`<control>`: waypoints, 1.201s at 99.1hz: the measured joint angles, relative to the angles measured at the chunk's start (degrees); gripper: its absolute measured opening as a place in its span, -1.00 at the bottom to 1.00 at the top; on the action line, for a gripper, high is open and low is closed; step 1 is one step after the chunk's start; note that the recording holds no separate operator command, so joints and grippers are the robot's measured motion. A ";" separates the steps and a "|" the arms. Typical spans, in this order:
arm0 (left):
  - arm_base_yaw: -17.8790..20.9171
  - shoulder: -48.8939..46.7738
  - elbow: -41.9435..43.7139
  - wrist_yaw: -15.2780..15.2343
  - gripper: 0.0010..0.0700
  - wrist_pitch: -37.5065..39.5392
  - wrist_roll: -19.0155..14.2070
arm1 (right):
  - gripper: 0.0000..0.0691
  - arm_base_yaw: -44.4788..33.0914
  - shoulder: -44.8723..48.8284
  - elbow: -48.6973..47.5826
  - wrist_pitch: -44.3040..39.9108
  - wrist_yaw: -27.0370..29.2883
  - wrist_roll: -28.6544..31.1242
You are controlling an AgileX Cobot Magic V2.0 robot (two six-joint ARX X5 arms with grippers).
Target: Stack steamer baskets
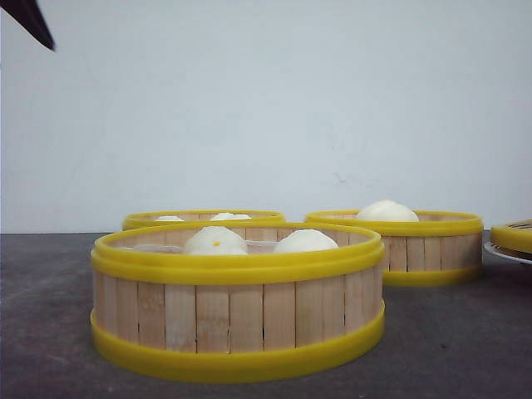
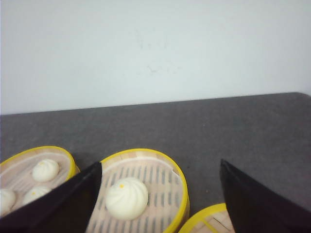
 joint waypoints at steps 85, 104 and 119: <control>-4.04 49.29 32.81 -4.98 0.00 -11.19 5.68 | 0.39 1.97 2.01 0.00 -0.44 -2.58 0.63; -4.04 51.82 33.44 -4.98 -0.02 -10.56 5.68 | 0.39 2.19 2.21 0.00 -2.12 -2.56 0.68; -4.04 54.12 33.51 -5.16 -0.03 -10.38 5.64 | 0.39 2.19 2.21 0.00 -2.36 -2.56 0.68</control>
